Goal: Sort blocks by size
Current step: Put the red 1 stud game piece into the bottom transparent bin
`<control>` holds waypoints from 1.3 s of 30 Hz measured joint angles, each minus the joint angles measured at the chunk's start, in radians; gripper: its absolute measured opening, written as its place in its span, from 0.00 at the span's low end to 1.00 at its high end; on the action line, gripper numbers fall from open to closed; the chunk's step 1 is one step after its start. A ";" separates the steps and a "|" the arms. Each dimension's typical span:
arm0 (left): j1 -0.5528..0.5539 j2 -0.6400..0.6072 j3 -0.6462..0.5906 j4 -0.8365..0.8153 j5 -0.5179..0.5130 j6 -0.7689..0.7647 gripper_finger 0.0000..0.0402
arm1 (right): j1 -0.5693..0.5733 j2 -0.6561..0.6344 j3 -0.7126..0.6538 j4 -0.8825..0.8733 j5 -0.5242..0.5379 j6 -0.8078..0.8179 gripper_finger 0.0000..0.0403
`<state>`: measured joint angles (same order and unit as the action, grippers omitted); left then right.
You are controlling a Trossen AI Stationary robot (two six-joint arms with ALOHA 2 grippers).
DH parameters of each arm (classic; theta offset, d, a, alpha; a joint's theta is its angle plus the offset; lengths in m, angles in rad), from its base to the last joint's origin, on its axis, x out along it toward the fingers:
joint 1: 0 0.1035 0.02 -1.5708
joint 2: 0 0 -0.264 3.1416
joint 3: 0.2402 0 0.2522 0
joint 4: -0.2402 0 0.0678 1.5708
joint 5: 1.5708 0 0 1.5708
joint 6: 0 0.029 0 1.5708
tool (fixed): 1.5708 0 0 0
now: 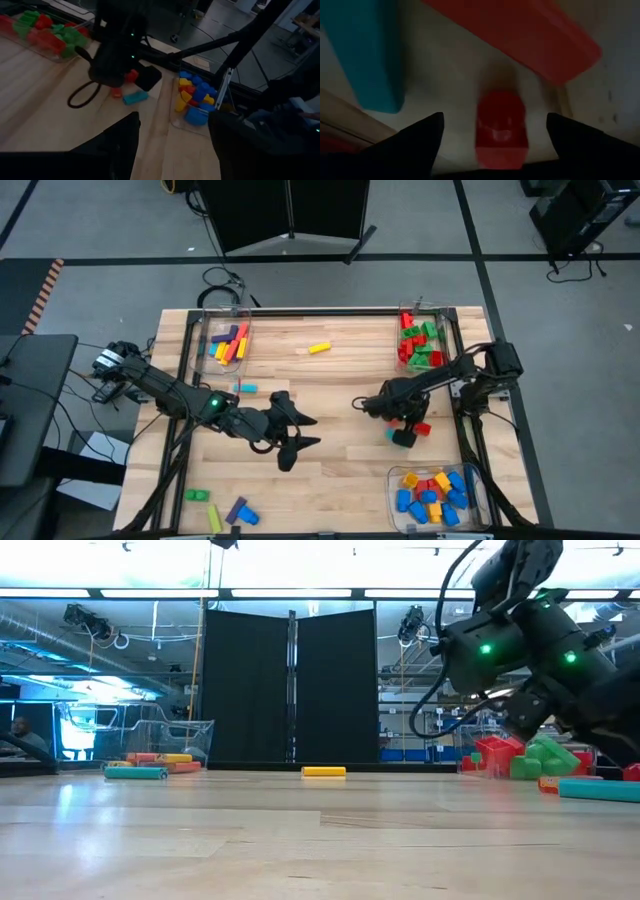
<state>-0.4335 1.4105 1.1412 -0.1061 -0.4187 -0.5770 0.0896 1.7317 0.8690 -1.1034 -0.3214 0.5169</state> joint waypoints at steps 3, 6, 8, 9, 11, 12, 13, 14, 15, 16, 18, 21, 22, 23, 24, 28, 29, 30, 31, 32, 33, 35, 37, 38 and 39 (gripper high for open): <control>0.000 0.000 0.000 0.000 0.013 0.000 0.61 | -0.012 0.000 -0.013 -0.007 0.006 -0.019 0.85; 0.000 0.000 0.000 0.000 0.013 0.000 0.61 | -0.016 0.000 -0.048 -0.008 0.001 -0.020 0.77; 0.000 0.000 0.000 0.000 0.013 0.000 0.61 | -0.015 0.000 -0.070 -0.005 -0.038 -0.018 0.73; 0.000 0.000 0.000 0.000 0.013 0.000 0.61 | -0.015 0.000 -0.081 0.000 -0.052 -0.017 0.71; 0.000 0.000 0.000 0.000 0.013 0.000 0.61 | -0.009 0.000 -0.098 0.017 -0.054 -0.019 0.68; 0.000 0.000 0.000 0.000 0.013 0.000 0.61 | -0.005 0.000 -0.103 0.025 -0.043 -0.018 0.67; 0.000 0.000 0.000 0.000 0.013 0.000 0.61 | -0.002 -0.001 -0.106 0.028 -0.031 -0.017 0.65; 0.000 0.000 0.000 0.000 0.013 0.000 0.61 | 0.000 -0.001 -0.106 0.030 -0.023 -0.014 0.63; 0.000 0.000 0.000 0.000 0.013 0.000 0.61 | 0.001 -0.002 -0.104 0.031 -0.016 -0.012 0.60; 0.000 0.000 0.000 0.000 0.013 0.000 0.61 | 0.001 -0.002 -0.101 0.032 -0.012 -0.012 0.57; 0.000 0.000 0.000 0.000 0.013 0.000 0.61 | 0.001 -0.001 -0.092 0.034 -0.008 -0.012 0.49; 0.000 0.000 0.000 0.000 0.013 0.000 0.61 | 0.000 -0.001 -0.084 0.037 -0.008 -0.007 0.37; 0.000 0.000 0.000 0.000 0.013 0.000 0.61 | -0.001 -0.001 -0.083 0.035 -0.013 -0.003 0.35; 0.000 0.000 0.000 0.000 0.013 0.000 0.61 | -0.001 -0.001 -0.083 0.031 -0.017 0.003 0.35; 0.000 0.000 0.000 0.000 0.013 0.000 0.61 | -0.001 -0.001 -0.083 0.026 -0.017 0.004 0.35; 0.000 0.000 0.000 0.000 0.013 0.000 0.61 | 0.013 -0.022 -0.084 -0.053 0.010 0.020 0.35; 0.000 0.000 0.000 0.000 0.013 0.000 0.61 | 0.020 -0.039 -0.084 -0.072 0.014 0.034 0.35; 0.000 0.000 0.000 0.001 0.013 0.000 0.61 | 0.026 -0.059 -0.083 -0.089 0.020 0.053 0.35; 0.000 0.000 0.000 0.003 0.013 0.000 0.61 | 0.033 -0.082 -0.083 -0.106 0.021 0.074 0.35; 0.000 0.000 0.000 0.004 0.013 0.000 0.61 | 0.042 -0.110 -0.083 -0.120 0.021 0.102 0.35; 0.000 0.000 0.000 0.005 0.013 0.000 0.61 | 0.053 -0.144 -0.083 -0.130 0.018 0.136 0.35; 0.000 0.000 0.000 0.005 0.013 0.000 0.61 | 0.084 -0.221 -0.082 -0.154 0.011 0.222 0.35; 0.000 0.000 0.000 0.005 0.013 0.000 0.61 | 0.125 -0.304 -0.065 -0.183 0.009 0.335 0.35; 0.000 0.000 0.000 0.005 0.013 0.000 0.61 | 0.149 -0.347 -0.050 -0.194 0.009 0.399 0.35; 0.000 0.000 0.000 0.005 0.013 0.000 0.61 | 0.178 -0.389 -0.032 -0.203 0.009 0.473 0.35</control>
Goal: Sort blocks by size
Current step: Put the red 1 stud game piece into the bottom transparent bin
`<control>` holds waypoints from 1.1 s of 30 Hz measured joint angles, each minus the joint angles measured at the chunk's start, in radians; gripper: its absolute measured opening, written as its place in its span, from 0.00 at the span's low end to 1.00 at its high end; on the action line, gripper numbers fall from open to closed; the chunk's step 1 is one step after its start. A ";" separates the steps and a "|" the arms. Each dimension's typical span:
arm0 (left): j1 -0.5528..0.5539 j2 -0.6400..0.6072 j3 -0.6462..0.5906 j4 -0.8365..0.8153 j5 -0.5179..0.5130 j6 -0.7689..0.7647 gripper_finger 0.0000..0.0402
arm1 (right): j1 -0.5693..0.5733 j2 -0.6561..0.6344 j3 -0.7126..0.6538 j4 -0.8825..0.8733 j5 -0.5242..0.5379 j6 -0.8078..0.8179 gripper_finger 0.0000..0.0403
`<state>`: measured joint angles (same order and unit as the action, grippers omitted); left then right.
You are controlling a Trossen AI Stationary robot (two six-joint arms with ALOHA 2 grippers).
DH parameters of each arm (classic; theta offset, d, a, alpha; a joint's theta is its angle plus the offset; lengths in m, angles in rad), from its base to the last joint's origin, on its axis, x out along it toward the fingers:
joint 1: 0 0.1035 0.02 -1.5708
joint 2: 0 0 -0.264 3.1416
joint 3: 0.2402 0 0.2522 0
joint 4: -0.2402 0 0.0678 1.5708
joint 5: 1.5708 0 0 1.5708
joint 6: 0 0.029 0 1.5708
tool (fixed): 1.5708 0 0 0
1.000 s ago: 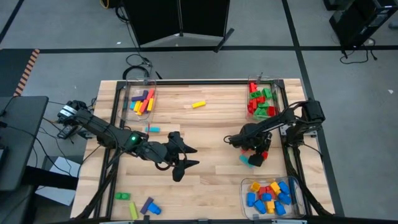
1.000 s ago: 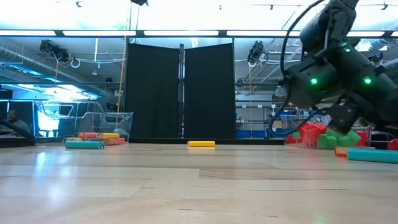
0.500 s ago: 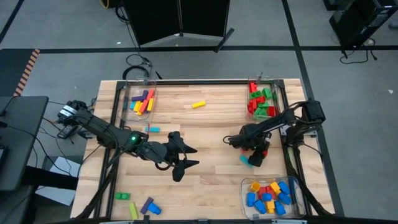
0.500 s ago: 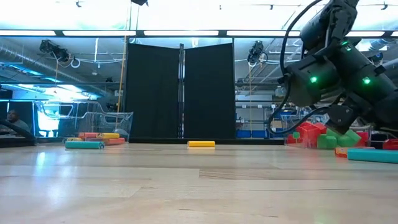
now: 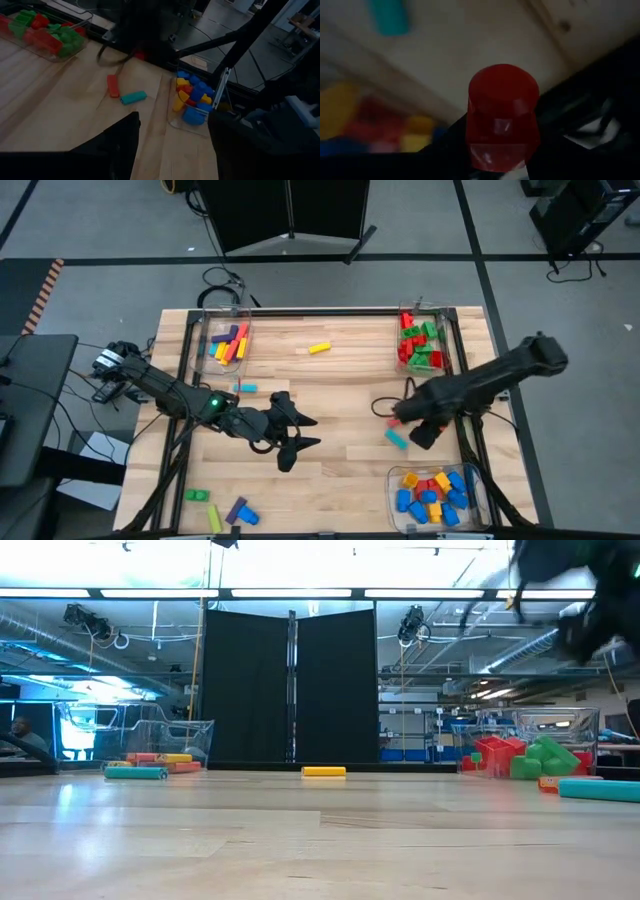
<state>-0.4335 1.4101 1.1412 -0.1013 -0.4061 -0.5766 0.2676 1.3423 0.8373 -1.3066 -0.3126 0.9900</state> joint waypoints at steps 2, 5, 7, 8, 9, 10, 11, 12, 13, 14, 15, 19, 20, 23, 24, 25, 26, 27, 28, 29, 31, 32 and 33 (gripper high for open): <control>0.000 0.000 0.000 0.000 0.000 0.000 0.61 | 0.068 -0.072 0.045 -0.009 0.002 0.167 0.35; 0.000 0.000 0.000 0.001 0.000 0.000 0.61 | 0.192 -0.148 0.138 -0.007 0.062 0.428 0.35; 0.000 0.000 0.000 0.001 0.000 0.000 0.61 | 0.281 -0.165 0.210 -0.009 0.147 0.599 0.35; 0.000 0.000 0.000 0.001 0.000 0.000 0.61 | 0.327 -0.164 0.248 -0.006 0.192 0.683 0.35; 0.000 0.000 0.000 0.001 0.000 0.000 0.61 | 0.370 -0.155 0.285 -0.005 0.233 0.753 0.35; 0.002 0.000 0.000 0.001 0.000 0.000 0.61 | 0.409 -0.139 0.322 -0.006 0.271 0.817 0.35; 0.002 0.000 0.000 0.000 0.000 0.000 0.61 | 0.444 -0.114 0.358 -0.007 0.296 0.864 0.35; 0.002 0.000 0.000 0.000 0.000 0.000 0.61 | 0.474 -0.082 0.391 -0.006 0.314 0.899 0.35; 0.002 0.000 0.000 0.000 0.000 0.000 0.61 | 0.498 -0.045 0.420 -0.006 0.323 0.926 0.35; 0.002 0.000 0.000 0.000 0.000 0.001 0.61 | 0.518 -0.005 0.448 -0.008 0.324 0.947 0.35; 0.002 0.000 0.000 0.000 0.000 0.005 0.61 | 0.535 0.040 0.476 -0.005 0.323 0.962 0.35; 0.002 0.000 0.000 -0.001 -0.001 0.060 0.61 | 0.578 0.218 0.578 0.005 0.312 0.992 0.35; 0.002 0.000 0.000 -0.001 -0.001 0.068 0.61 | 0.584 0.258 0.603 0.010 0.312 0.997 0.35; 0.002 0.000 0.000 -0.001 -0.001 0.071 0.61 | 0.592 0.358 0.669 0.016 0.312 0.997 0.35; 0.002 0.000 0.000 -0.001 -0.001 0.072 0.61 | 0.592 0.385 0.683 0.020 0.311 0.997 0.35; 0.002 0.000 0.000 -0.001 -0.001 0.071 0.61 | 0.592 0.410 0.695 0.026 0.311 0.997 0.35; 0.002 0.000 0.000 -0.001 -0.001 0.071 0.61 | 0.592 0.432 0.702 0.036 0.310 0.997 0.35; 0.002 0.000 0.000 -0.001 -0.001 0.072 0.61 | 0.592 0.450 0.706 0.053 0.309 0.997 0.35; 0.002 0.000 0.000 -0.001 -0.001 0.076 0.61 | 0.592 0.466 0.709 0.073 0.309 0.997 0.35; 0.002 0.000 0.000 -0.001 -0.001 0.079 0.61 | 0.592 0.480 0.712 0.091 0.309 0.997 0.35; 0.002 0.000 0.000 -0.002 0.001 0.096 0.61 | 0.592 0.505 0.712 0.128 0.308 0.997 0.35; 0.002 0.000 0.000 -0.003 0.007 0.102 0.61 | 0.592 0.514 0.712 0.140 0.308 0.997 0.37; 0.002 0.000 0.000 -0.003 0.017 0.103 0.61 | 0.592 0.522 0.712 0.148 0.308 0.997 0.40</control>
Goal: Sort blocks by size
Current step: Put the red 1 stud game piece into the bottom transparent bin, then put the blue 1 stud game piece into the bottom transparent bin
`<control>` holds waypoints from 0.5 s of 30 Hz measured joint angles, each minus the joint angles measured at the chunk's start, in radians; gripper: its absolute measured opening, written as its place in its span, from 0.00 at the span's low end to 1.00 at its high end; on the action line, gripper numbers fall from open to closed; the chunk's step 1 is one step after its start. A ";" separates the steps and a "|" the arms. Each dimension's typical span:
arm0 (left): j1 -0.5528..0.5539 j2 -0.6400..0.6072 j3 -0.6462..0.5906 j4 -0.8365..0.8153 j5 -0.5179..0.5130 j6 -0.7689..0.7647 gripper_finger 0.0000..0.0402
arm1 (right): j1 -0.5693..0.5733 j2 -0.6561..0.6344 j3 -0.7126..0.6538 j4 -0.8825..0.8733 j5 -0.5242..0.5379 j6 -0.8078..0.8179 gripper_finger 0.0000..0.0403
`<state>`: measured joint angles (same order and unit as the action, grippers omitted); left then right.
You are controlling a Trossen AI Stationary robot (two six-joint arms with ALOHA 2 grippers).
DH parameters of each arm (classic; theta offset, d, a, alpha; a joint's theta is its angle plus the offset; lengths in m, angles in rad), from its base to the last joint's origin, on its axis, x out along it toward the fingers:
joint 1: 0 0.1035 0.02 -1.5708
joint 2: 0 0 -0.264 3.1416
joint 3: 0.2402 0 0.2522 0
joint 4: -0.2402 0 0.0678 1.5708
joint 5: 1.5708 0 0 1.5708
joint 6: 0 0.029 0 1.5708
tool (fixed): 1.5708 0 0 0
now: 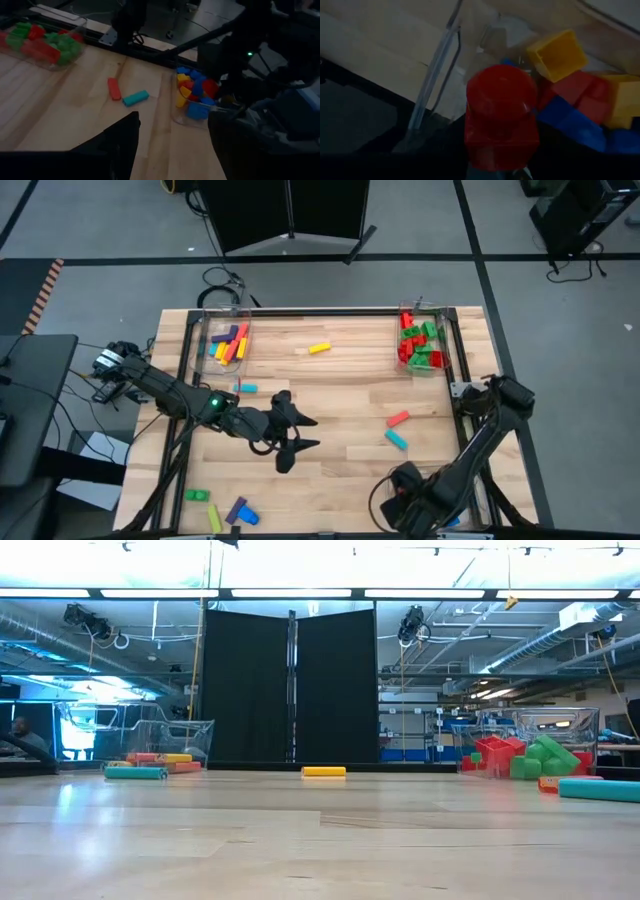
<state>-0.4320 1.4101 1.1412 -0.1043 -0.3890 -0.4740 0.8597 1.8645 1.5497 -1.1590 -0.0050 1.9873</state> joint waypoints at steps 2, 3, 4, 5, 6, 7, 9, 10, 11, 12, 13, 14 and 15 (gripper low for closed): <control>0.000 0.000 0.000 -0.005 0.018 0.000 0.61 | 0.000 0.002 0.000 0.007 0.001 0.000 0.45; 0.000 0.000 0.000 -0.010 0.022 0.001 0.61 | 0.000 0.001 0.000 0.007 0.002 0.000 0.48; 0.000 0.000 0.000 -0.014 0.023 0.001 0.61 | 0.000 -0.003 0.000 0.007 0.008 0.000 0.50; 0.000 0.000 0.000 -0.022 0.024 0.001 0.61 | 0.000 -0.007 0.000 0.005 0.012 0.000 0.53; 0.000 0.000 0.000 -0.032 0.025 0.001 0.61 | 0.000 -0.012 0.000 0.002 0.013 0.000 0.54; 0.000 0.000 0.000 -0.038 0.025 0.000 0.61 | 0.000 -0.017 0.000 -0.004 0.017 0.000 0.56; 0.000 0.000 0.000 -0.046 0.026 0.000 0.61 | 0.000 -0.021 0.000 -0.006 0.020 -0.003 0.58; 0.000 0.000 0.000 -0.047 0.026 0.000 0.61 | 0.000 -0.022 0.000 -0.011 0.020 -0.008 0.59; 0.000 0.000 0.000 -0.047 0.026 0.000 0.61 | 0.000 -0.022 0.000 -0.019 0.020 -0.016 0.60; 0.000 0.000 0.000 -0.047 0.026 0.000 0.61 | 0.000 -0.023 0.000 -0.027 0.020 -0.022 0.60; 0.000 0.000 0.000 -0.047 0.027 0.000 0.61 | 0.000 -0.030 0.000 -0.038 0.020 -0.025 0.60; 0.000 0.000 0.000 -0.047 0.027 0.000 0.61 | 0.000 -0.037 0.000 -0.058 0.020 -0.030 0.61; 0.000 0.000 0.000 -0.047 0.027 0.000 0.61 | 0.000 -0.048 0.000 -0.084 0.020 -0.032 0.61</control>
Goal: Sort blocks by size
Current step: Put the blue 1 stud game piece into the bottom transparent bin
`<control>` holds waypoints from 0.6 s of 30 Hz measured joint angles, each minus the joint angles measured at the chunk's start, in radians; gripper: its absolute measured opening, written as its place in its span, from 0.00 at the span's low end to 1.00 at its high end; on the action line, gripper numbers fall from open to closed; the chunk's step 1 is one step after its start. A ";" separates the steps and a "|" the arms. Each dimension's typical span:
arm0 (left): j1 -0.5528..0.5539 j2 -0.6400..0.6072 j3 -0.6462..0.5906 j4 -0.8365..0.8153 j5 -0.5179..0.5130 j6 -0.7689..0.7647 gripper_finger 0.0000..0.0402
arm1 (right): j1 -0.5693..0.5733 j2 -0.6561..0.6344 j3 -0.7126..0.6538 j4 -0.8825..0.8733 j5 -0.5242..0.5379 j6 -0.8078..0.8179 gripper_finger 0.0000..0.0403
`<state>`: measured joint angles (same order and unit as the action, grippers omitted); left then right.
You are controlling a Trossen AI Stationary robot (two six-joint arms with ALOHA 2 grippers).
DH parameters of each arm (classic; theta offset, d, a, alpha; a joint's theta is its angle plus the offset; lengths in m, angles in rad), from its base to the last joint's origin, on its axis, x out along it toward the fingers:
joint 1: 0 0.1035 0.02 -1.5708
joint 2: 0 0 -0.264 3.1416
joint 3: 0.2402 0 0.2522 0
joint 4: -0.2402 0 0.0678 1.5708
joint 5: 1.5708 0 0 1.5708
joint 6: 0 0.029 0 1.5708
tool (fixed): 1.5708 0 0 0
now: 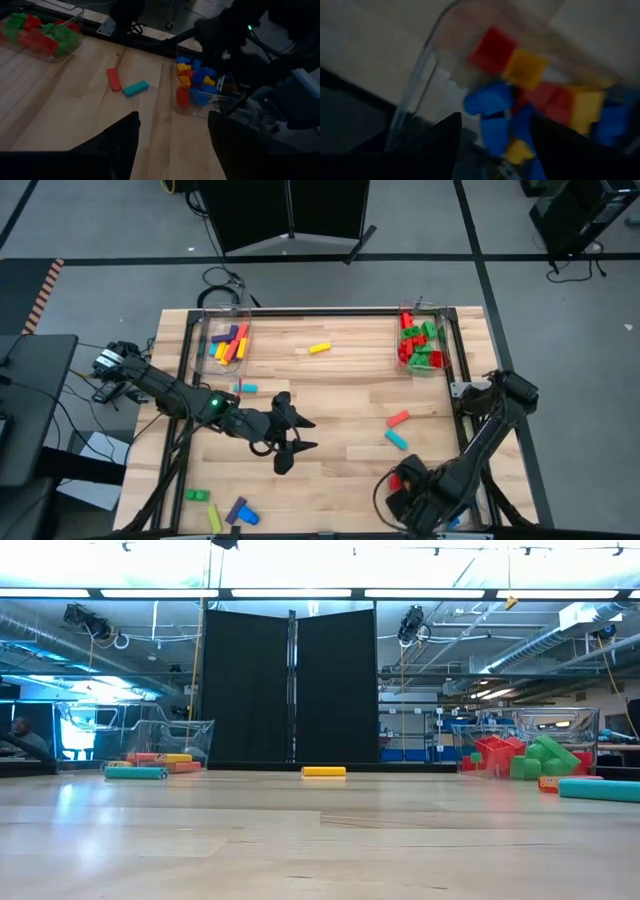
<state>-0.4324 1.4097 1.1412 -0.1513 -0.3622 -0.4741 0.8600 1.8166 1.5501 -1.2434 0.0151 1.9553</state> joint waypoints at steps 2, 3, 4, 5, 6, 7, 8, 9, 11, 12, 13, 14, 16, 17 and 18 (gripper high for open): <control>0.000 0.000 0.000 0.000 0.000 0.020 0.61 | 0.000 -0.029 0.000 -0.060 0.019 -0.005 0.60; 0.000 0.000 0.000 0.000 0.000 0.035 0.61 | 0.000 -0.046 0.000 -0.093 0.037 -0.016 0.60; 0.000 0.000 0.000 0.000 0.000 0.054 0.61 | 0.000 -0.064 0.000 -0.130 0.062 -0.035 0.60; 0.000 0.000 0.000 0.000 0.000 0.070 0.61 | -0.001 -0.083 0.000 -0.159 0.092 -0.062 0.60; 0.000 0.000 0.000 0.000 -0.001 0.078 0.61 | -0.002 -0.103 0.000 -0.178 0.125 -0.094 0.60; 0.000 0.000 0.000 0.000 -0.006 0.079 0.61 | -0.004 -0.123 0.000 -0.197 0.164 -0.131 0.60; 0.000 0.000 0.000 0.000 -0.016 0.079 0.61 | -0.007 -0.144 0.000 -0.216 0.211 -0.172 0.60; 0.000 0.000 0.000 0.002 -0.030 0.079 0.61 | -0.011 -0.166 0.000 -0.233 0.269 -0.221 0.60; 0.001 0.000 0.000 0.009 -0.061 0.079 0.61 | -0.023 -0.218 -0.007 -0.232 0.388 -0.319 0.61; 0.001 0.000 0.000 0.014 -0.072 0.078 0.61 | -0.030 -0.249 -0.018 -0.225 0.439 -0.364 0.61; 0.001 0.000 0.000 0.024 -0.080 0.078 0.61 | -0.041 -0.282 -0.036 -0.213 0.480 -0.408 0.61; 0.001 0.000 0.000 0.038 -0.088 0.078 0.61 | -0.051 -0.320 -0.060 -0.188 0.515 -0.455 0.61; 0.001 0.000 0.000 0.064 -0.095 0.078 0.61 | -0.074 -0.400 -0.124 -0.119 0.567 -0.554 0.60; 0.001 0.000 0.000 0.075 -0.099 0.078 0.61 | -0.085 -0.441 -0.165 -0.077 0.579 -0.609 0.60; 0.000 0.000 0.000 0.083 -0.106 0.077 0.61 | -0.096 -0.483 -0.210 -0.026 0.590 -0.671 0.60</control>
<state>-0.4320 1.4097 1.1416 -0.0679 -0.4681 -0.3969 0.7642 1.3339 1.3405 -1.2695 0.6051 1.2844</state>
